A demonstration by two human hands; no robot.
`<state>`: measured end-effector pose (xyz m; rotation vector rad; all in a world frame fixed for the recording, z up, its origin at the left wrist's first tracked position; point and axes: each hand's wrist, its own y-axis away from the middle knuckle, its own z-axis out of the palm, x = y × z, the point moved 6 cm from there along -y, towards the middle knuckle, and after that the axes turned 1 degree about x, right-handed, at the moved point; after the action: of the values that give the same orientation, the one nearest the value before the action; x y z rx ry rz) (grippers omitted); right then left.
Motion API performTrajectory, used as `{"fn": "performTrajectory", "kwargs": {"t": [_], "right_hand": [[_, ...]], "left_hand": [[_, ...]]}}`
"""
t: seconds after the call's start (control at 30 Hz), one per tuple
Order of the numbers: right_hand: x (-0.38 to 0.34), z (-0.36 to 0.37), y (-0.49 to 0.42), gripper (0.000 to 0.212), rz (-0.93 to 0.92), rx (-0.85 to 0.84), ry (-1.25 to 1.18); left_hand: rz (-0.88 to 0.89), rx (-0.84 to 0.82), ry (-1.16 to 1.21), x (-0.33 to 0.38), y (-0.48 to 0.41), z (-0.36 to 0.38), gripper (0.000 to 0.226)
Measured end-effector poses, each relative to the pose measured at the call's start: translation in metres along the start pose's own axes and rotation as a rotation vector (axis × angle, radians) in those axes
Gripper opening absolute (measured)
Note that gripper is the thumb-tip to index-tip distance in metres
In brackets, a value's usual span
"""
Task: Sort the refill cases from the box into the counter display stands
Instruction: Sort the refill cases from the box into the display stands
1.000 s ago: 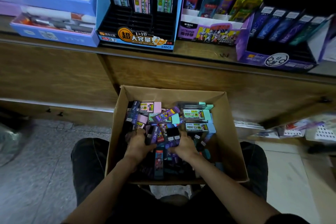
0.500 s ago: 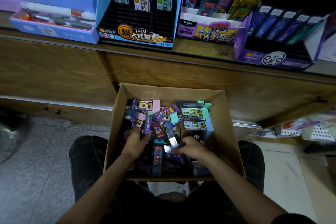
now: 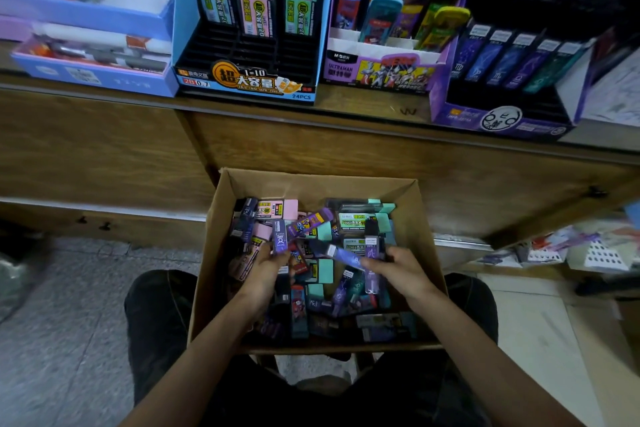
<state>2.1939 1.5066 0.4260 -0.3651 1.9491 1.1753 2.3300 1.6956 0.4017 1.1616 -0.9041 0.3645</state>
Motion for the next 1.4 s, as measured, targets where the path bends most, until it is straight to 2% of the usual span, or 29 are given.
{"fn": "performTrajectory", "kwargs": {"t": [0.07,0.2,0.27,0.37,0.47,0.53,0.67,0.83,0.97,1.03,1.1,1.17,1.3,1.4], "right_hand": [[-0.012,0.006,0.011,0.015,-0.003,-0.006,-0.129],[-0.034,0.030,0.029,0.009,-0.028,-0.061,-0.241],[-0.043,0.042,0.035,0.010,-0.048,-0.101,-0.252],[-0.049,0.053,0.040,0.008,-0.073,-0.145,-0.204],[-0.051,0.056,0.042,0.009,-0.100,-0.132,-0.191],[-0.053,0.055,0.042,0.003,-0.110,-0.109,-0.225],[-0.063,0.046,0.045,0.011,-0.166,-0.068,-0.254],[-0.077,0.045,0.053,0.020,-0.272,-0.176,-0.191],[-0.085,0.049,0.055,0.015,-0.278,-0.225,-0.191],[-0.088,0.051,0.056,0.010,-0.294,-0.248,-0.163],[-0.092,0.052,0.056,0.009,-0.307,-0.271,-0.102],[-0.092,0.050,0.057,0.012,-0.291,-0.287,-0.082],[-0.096,0.042,0.061,0.054,-0.218,-0.347,-0.235],[-0.107,0.028,0.064,0.055,-0.221,-0.364,-0.429]], "left_hand": [[-0.044,0.013,0.016,0.000,0.001,0.009,0.028],[-0.020,-0.063,-0.069,0.011,0.014,0.031,0.095],[0.036,-0.067,-0.070,0.017,0.021,0.037,0.104],[0.075,-0.029,-0.036,0.022,0.018,0.039,0.074],[0.143,-0.017,0.061,0.036,0.021,0.039,0.027],[0.162,-0.017,0.109,0.041,0.023,0.038,0.013],[0.109,-0.002,0.102,0.045,0.024,0.035,0.021],[0.173,-0.028,0.009,0.060,0.034,0.046,0.036],[0.202,-0.104,-0.032,0.067,0.043,0.056,0.051],[0.229,-0.131,-0.032,0.070,0.045,0.058,0.044],[0.275,-0.152,-0.019,0.075,0.047,0.059,0.027],[0.322,-0.161,-0.002,0.080,0.049,0.058,0.024],[0.405,-0.166,0.030,0.094,0.055,0.059,0.028],[0.446,-0.145,0.015,0.110,0.056,0.058,0.022]]}}
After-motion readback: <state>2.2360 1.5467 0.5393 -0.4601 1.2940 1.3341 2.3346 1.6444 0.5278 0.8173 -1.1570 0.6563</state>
